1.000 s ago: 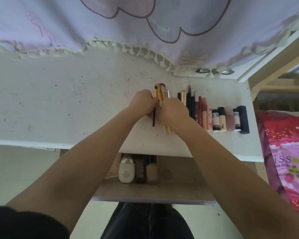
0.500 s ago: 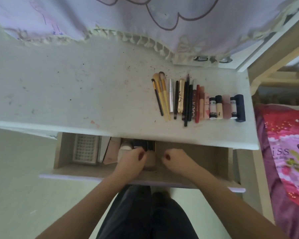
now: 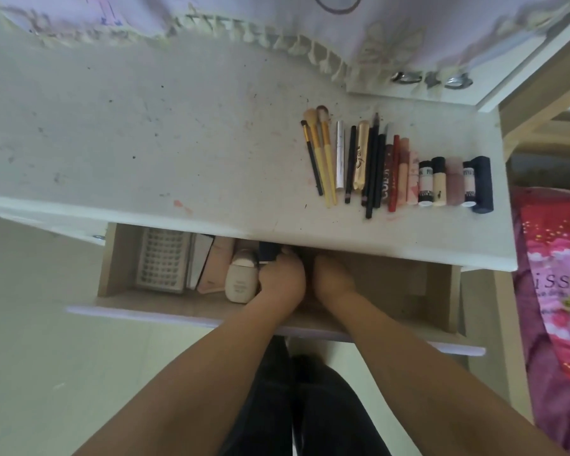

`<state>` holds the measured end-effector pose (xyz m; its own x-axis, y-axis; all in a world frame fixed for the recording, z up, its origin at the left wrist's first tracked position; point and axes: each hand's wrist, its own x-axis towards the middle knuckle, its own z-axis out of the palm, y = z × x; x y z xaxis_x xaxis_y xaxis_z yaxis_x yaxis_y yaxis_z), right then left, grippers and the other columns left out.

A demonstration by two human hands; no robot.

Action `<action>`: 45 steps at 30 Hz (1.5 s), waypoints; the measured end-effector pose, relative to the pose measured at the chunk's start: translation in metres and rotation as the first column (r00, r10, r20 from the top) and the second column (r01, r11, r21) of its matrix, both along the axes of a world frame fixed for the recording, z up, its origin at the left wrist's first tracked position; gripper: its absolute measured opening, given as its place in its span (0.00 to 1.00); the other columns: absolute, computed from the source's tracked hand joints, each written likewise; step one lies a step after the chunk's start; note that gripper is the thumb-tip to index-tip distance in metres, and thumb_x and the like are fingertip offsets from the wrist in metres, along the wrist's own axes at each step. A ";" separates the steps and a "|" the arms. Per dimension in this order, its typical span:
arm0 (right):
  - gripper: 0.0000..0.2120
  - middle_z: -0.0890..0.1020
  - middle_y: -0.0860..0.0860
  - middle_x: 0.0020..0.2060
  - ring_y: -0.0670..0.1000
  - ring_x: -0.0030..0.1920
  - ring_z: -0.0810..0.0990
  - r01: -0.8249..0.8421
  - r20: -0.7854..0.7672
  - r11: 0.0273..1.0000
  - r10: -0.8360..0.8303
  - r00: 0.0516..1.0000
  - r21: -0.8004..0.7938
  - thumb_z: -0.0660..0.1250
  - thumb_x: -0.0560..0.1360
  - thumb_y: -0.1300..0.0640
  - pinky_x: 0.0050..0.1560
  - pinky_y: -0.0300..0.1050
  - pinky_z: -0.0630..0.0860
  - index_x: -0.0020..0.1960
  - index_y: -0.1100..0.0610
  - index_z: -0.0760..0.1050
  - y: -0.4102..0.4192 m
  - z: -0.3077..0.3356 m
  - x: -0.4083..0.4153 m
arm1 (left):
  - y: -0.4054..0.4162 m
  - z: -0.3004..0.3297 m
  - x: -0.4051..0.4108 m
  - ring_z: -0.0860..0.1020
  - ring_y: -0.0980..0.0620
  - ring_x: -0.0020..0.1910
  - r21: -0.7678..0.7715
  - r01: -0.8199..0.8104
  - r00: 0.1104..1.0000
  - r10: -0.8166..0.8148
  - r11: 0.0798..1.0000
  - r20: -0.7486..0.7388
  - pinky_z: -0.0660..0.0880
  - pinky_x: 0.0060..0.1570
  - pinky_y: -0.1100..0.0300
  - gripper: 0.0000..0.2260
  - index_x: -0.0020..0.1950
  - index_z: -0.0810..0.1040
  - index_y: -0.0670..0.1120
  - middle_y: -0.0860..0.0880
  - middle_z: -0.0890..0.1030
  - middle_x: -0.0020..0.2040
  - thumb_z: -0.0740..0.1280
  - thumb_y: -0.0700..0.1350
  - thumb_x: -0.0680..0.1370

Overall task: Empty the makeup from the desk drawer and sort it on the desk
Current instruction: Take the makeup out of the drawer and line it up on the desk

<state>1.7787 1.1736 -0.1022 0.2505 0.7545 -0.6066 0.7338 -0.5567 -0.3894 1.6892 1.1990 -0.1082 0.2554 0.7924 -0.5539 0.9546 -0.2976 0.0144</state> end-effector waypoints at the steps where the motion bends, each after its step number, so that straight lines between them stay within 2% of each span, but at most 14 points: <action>1: 0.12 0.77 0.59 0.58 0.57 0.55 0.78 -0.086 0.070 0.995 0.089 0.994 -0.040 0.54 0.81 0.60 0.53 0.48 0.72 0.59 0.61 0.72 -0.005 0.000 0.005 | 0.000 0.000 0.002 0.78 0.44 0.57 -0.015 -0.039 0.999 0.039 0.999 0.012 0.75 0.48 0.54 0.20 0.70 0.60 0.35 0.42 0.75 0.61 0.56 0.42 0.81; 5: 0.11 0.80 0.58 0.55 0.59 0.55 0.79 -0.157 0.179 0.983 0.171 0.969 -0.090 0.57 0.80 0.58 0.51 0.48 0.75 0.59 0.59 0.73 -0.022 0.001 0.020 | 0.001 -0.002 0.005 0.78 0.45 0.55 -0.156 -0.120 0.989 0.132 0.980 0.068 0.73 0.47 0.55 0.16 0.60 0.73 0.42 0.43 0.76 0.58 0.63 0.51 0.78; 10: 0.08 0.80 0.56 0.48 0.59 0.49 0.79 -0.288 0.189 0.957 0.289 0.939 -0.031 0.60 0.78 0.55 0.43 0.47 0.73 0.53 0.57 0.72 -0.036 0.042 0.030 | -0.005 0.020 -0.015 0.77 0.48 0.45 -0.279 -0.194 0.909 0.279 0.940 0.311 0.72 0.42 0.58 0.12 0.49 0.75 0.45 0.45 0.80 0.50 0.64 0.53 0.77; 14: 0.04 0.74 0.48 0.44 0.50 0.44 0.75 -0.432 0.019 0.902 0.432 0.902 0.004 0.62 0.77 0.51 0.46 0.45 0.75 0.48 0.51 0.72 -0.033 0.104 0.038 | -0.009 0.074 -0.058 0.73 0.57 0.44 -0.320 0.021 0.841 0.156 0.947 0.518 0.72 0.45 0.62 0.09 0.52 0.73 0.51 0.56 0.75 0.46 0.68 0.52 0.75; 17: 0.02 0.76 0.43 0.41 0.42 0.42 0.76 -0.261 -0.171 0.955 0.284 0.944 0.142 0.63 0.77 0.53 0.46 0.36 0.74 0.46 0.50 0.73 -0.001 0.151 0.042 | 0.011 0.119 -0.084 0.75 0.60 0.46 -0.282 0.034 0.794 0.145 0.959 0.591 0.74 0.46 0.65 0.13 0.54 0.73 0.53 0.58 0.76 0.48 0.71 0.52 0.73; 20: 0.03 0.76 0.44 0.40 0.44 0.39 0.76 -0.068 -0.191 0.949 0.132 0.973 0.309 0.62 0.78 0.54 0.41 0.36 0.73 0.51 0.52 0.71 0.056 0.165 0.038 | 0.059 0.153 -0.086 0.75 0.62 0.44 -0.168 -0.140 0.676 0.218 0.976 0.704 0.70 0.40 0.75 0.16 0.58 0.74 0.50 0.58 0.77 0.50 0.72 0.48 0.72; 23: 0.14 0.76 0.52 0.48 0.52 0.41 0.77 -0.028 -0.080 0.900 0.069 0.994 0.435 0.60 0.78 0.58 0.40 0.48 0.75 0.62 0.55 0.67 0.111 0.153 0.018 | 0.124 0.165 -0.064 0.75 0.56 0.45 -0.021 -0.299 0.589 0.202 0.954 0.783 0.69 0.41 0.69 0.16 0.56 0.75 0.47 0.54 0.76 0.49 0.72 0.50 0.72; 25: 0.16 0.72 0.55 0.58 0.55 0.54 0.74 -0.132 0.127 0.891 0.085 0.988 0.435 0.59 0.77 0.60 0.44 0.50 0.73 0.65 0.57 0.64 0.136 0.140 0.005 | 0.164 0.165 -0.041 0.74 0.54 0.47 0.019 -0.312 0.571 0.171 0.950 0.803 0.67 0.44 0.64 0.17 0.56 0.76 0.44 0.52 0.76 0.49 0.71 0.51 0.73; 28: 0.17 0.70 0.58 0.63 0.57 0.72 0.58 -0.326 0.424 0.900 0.184 0.887 0.291 0.56 0.78 0.61 0.58 0.51 0.70 0.66 0.58 0.62 0.155 0.120 0.002 | 0.210 0.163 -0.003 0.76 0.49 0.48 0.026 -0.280 0.556 0.140 0.960 0.820 0.71 0.47 0.56 0.16 0.56 0.76 0.41 0.46 0.79 0.50 0.70 0.51 0.74; 33: 0.20 0.60 0.58 0.72 0.55 0.74 0.57 -0.368 0.511 0.922 0.261 0.819 0.119 0.55 0.78 0.65 0.42 0.46 0.69 0.69 0.60 0.60 0.160 0.111 0.017 | 0.248 0.155 0.049 0.76 0.45 0.46 0.037 -0.202 0.599 0.093 0.979 0.796 0.72 0.45 0.56 0.10 0.52 0.75 0.41 0.46 0.76 0.46 0.67 0.47 0.76; 36: 0.21 0.61 0.57 0.73 0.54 0.72 0.61 -0.366 0.495 0.918 0.250 0.832 0.152 0.54 0.79 0.63 0.41 0.46 0.68 0.71 0.58 0.59 0.154 0.115 0.024 | 0.255 0.148 0.065 0.74 0.48 0.41 0.008 -0.152 0.599 0.086 0.988 0.796 0.70 0.42 0.57 0.07 0.48 0.73 0.44 0.48 0.75 0.42 0.67 0.47 0.75; 39: 0.18 0.68 0.53 0.69 0.53 0.59 0.74 -0.359 0.467 0.893 0.205 0.860 0.271 0.54 0.80 0.58 0.38 0.43 0.67 0.70 0.55 0.63 0.138 0.120 0.029 | 0.256 0.141 0.073 0.75 0.48 0.42 -0.006 -0.129 0.571 0.079 0.992 0.817 0.70 0.43 0.57 0.09 0.46 0.72 0.45 0.48 0.75 0.42 0.67 0.50 0.74; 43: 0.11 0.80 0.48 0.51 0.46 0.40 0.77 -0.252 0.143 0.811 0.207 0.968 0.528 0.59 0.79 0.56 0.40 0.40 0.75 0.59 0.54 0.74 0.084 0.140 0.017 | 0.238 0.137 0.054 0.73 0.54 0.51 -0.029 -0.162 0.568 0.117 0.986 0.815 0.71 0.52 0.60 0.23 0.66 0.68 0.45 0.48 0.74 0.57 0.67 0.53 0.75; 45: 0.08 0.80 0.47 0.48 0.45 0.42 0.77 -0.279 -0.002 0.827 0.321 0.947 0.487 0.60 0.79 0.55 0.45 0.39 0.77 0.56 0.53 0.75 0.046 0.140 0.002 | 0.207 0.137 0.020 0.73 0.57 0.48 0.057 -0.242 0.543 0.086 0.969 0.836 0.71 0.50 0.63 0.18 0.65 0.69 0.45 0.49 0.75 0.55 0.66 0.49 0.77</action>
<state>1.7807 1.2200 0.0380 -0.0691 0.9843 -0.1623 0.7892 -0.0455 -0.6125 1.7091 1.4059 0.0289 0.3928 0.9186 -0.0438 0.5782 -0.2097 0.7885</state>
